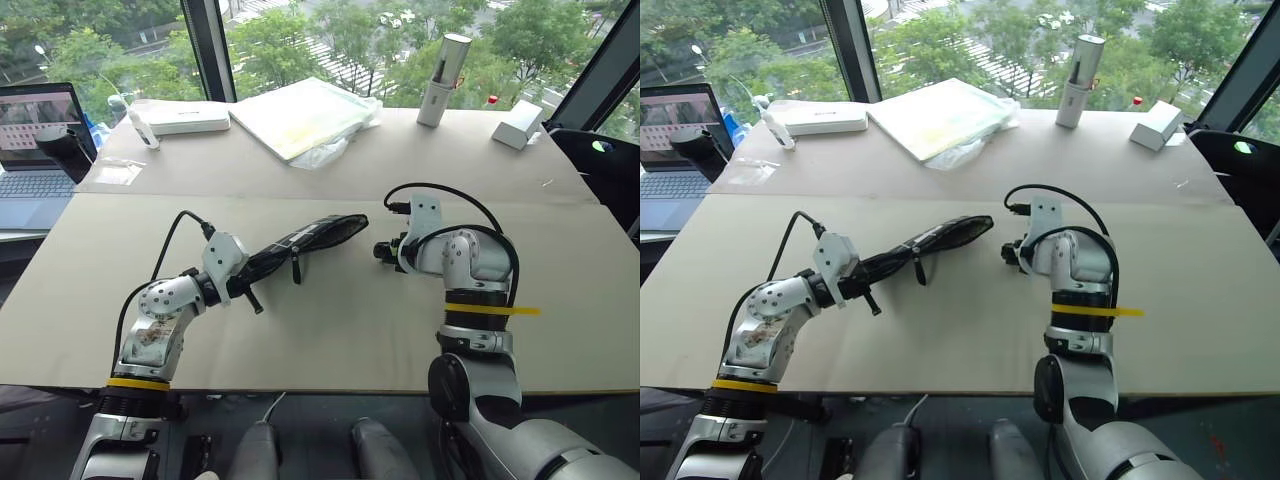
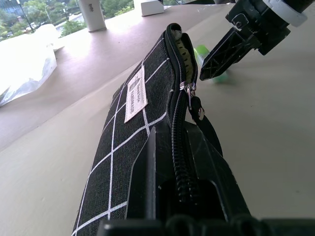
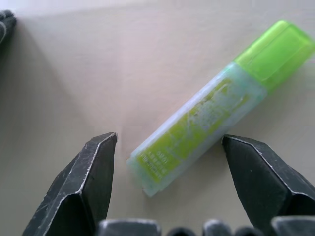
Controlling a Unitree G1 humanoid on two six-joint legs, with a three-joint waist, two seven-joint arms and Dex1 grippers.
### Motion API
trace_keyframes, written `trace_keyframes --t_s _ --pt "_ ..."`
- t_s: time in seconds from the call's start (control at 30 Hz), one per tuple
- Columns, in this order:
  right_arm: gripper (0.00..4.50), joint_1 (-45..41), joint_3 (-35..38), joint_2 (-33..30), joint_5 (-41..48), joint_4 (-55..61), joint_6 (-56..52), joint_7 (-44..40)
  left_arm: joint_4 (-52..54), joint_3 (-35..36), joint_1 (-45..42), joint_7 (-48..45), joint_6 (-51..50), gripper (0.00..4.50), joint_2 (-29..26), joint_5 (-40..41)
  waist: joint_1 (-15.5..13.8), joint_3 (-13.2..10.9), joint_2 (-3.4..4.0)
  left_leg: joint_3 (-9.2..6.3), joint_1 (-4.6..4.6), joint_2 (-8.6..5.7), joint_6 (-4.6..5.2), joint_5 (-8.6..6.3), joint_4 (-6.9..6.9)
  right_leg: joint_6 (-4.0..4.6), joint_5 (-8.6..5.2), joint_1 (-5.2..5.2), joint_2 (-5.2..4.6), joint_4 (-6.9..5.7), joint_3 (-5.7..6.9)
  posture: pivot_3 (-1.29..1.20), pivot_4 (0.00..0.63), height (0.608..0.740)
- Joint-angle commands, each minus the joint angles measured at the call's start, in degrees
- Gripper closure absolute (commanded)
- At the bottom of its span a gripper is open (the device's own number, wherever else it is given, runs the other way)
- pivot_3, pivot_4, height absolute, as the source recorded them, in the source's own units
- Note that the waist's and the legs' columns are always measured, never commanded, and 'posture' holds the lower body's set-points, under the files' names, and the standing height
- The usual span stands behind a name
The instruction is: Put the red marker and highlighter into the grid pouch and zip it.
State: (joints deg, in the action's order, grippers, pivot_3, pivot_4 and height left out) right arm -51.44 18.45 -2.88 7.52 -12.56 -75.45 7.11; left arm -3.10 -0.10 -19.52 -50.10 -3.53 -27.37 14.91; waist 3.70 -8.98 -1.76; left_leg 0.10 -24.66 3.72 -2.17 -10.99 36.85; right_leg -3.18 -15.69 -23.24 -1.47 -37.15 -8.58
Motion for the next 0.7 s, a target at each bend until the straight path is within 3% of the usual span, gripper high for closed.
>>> trace_keyframes --t_s 0.03,0.4,0.53,0.57,0.7 --pt "0.74 0.66 1.99 0.03 -1.55 -5.02 4.27 3.46 1.83 0.42 -0.23 0.21 1.12 4.50 0.04 0.54 0.01 0.03 -0.04 -0.01 0.02 0.00 0.00 0.00 0.00 0.00 0.00 0.03 0.00 0.00 0.01 0.00 0.150 0.738" --pt "0.74 3.52 1.47 -0.13 -1.05 -6.81 6.86 5.85 1.65 0.58 0.04 0.34 1.31 4.50 0.13 0.50 -0.24 0.18 -0.25 -0.08 0.06 0.00 -0.01 0.01 0.01 0.00 0.00 0.12 -0.02 0.01 0.07 0.00 0.150 0.738" --pt "1.68 5.09 0.31 -0.45 -0.96 -6.26 6.71 5.09 1.55 0.72 -0.05 0.37 1.32 4.50 0.28 0.71 -0.32 0.30 -0.41 -0.08 0.06 0.00 -0.01 0.01 0.01 0.00 0.00 0.12 -0.01 0.02 0.09 0.00 0.150 0.738" --pt "2.19 5.49 0.20 -0.53 -0.93 -6.12 6.71 5.07 1.52 0.81 -0.09 0.37 1.30 4.50 0.31 0.81 -0.30 0.34 -0.45 -0.09 0.06 0.00 -0.01 0.01 0.01 0.00 0.00 0.12 -0.01 0.02 0.09 0.00 0.150 0.738" --pt "3.43 6.27 -0.41 -0.99 -0.78 -5.97 6.47 4.59 1.35 0.88 -0.26 0.42 1.25 4.50 0.42 0.91 -0.26 0.39 -0.49 -0.10 0.07 0.02 -0.01 0.01 0.01 0.01 -0.01 0.12 -0.01 0.02 0.10 0.00 0.150 0.738"
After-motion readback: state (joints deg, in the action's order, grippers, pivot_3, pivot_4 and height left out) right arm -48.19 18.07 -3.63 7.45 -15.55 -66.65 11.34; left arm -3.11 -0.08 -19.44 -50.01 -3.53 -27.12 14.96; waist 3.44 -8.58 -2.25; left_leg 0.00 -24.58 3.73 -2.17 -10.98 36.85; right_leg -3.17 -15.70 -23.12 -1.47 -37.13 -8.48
